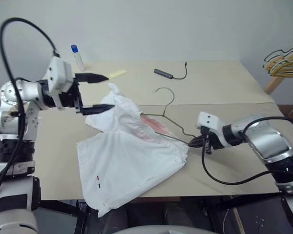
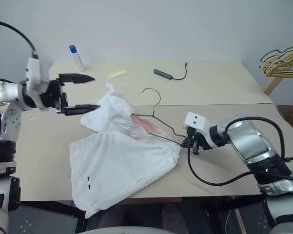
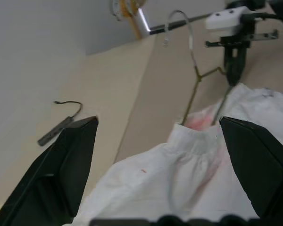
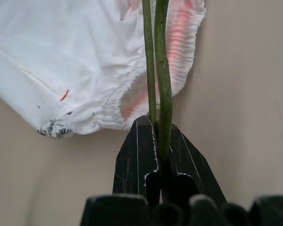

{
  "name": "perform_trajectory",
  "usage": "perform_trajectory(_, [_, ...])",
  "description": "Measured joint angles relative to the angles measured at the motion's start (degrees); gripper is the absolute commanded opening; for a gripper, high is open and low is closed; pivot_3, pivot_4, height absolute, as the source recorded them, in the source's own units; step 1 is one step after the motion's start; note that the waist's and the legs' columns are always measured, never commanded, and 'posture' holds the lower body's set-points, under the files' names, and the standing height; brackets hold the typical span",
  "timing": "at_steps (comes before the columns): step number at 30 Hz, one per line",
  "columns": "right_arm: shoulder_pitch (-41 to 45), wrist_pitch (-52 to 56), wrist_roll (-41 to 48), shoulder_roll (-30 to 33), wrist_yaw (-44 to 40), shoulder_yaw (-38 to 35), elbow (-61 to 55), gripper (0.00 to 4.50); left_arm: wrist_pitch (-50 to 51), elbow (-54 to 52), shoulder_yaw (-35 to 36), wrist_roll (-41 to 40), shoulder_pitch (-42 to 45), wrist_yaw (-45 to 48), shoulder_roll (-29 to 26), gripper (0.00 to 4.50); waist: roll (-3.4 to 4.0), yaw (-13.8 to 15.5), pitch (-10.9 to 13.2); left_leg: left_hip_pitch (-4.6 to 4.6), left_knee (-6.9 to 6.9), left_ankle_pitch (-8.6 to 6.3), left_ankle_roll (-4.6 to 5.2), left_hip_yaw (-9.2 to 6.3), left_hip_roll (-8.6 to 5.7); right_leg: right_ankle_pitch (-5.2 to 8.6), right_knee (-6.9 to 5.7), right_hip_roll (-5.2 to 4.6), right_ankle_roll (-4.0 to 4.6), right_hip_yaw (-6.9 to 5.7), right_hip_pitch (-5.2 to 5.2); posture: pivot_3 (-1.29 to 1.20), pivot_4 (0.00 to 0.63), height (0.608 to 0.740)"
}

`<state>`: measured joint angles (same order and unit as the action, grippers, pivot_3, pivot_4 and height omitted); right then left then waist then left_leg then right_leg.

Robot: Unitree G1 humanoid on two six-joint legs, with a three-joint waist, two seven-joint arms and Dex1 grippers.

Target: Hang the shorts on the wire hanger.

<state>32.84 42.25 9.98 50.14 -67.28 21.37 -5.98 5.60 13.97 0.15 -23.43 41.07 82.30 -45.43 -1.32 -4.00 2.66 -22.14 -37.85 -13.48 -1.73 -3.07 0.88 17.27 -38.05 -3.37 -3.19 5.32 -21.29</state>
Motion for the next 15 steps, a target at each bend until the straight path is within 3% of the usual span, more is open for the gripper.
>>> perform_trajectory(9, [4.84,-0.16,-1.94,-1.58,-0.11,0.77,-3.46,0.00,-9.21,13.60,-6.71,7.14,9.70,9.26,2.89,4.47,-0.01,0.01,0.00,-0.04,-0.01,0.00,0.01,-0.03,0.00,0.00,-0.02,0.00,0.00,-0.03,-0.02,-0.05,0.000,0.740])
perform_trajectory(12, [4.93,0.78,-1.97,-1.70,-0.17,0.96,-3.75,0.00,-10.71,19.42,-9.24,8.82,12.36,9.86,4.37,3.84,-0.01,0.00,0.01,-0.06,-0.03,0.00,0.01,-0.04,0.00,0.00,-0.02,0.00,-0.01,-0.04,-0.03,-0.05,0.000,0.740])
perform_trajectory(15, [5.02,1.71,-2.08,-1.74,-0.12,1.19,-4.13,0.00,-10.95,22.08,-11.40,8.82,14.11,9.98,4.59,2.90,-0.01,-0.04,0.01,-0.14,-0.03,0.00,0.01,-0.04,0.00,0.00,-0.02,0.00,-0.01,-0.03,-0.11,-0.06,0.000,0.740])
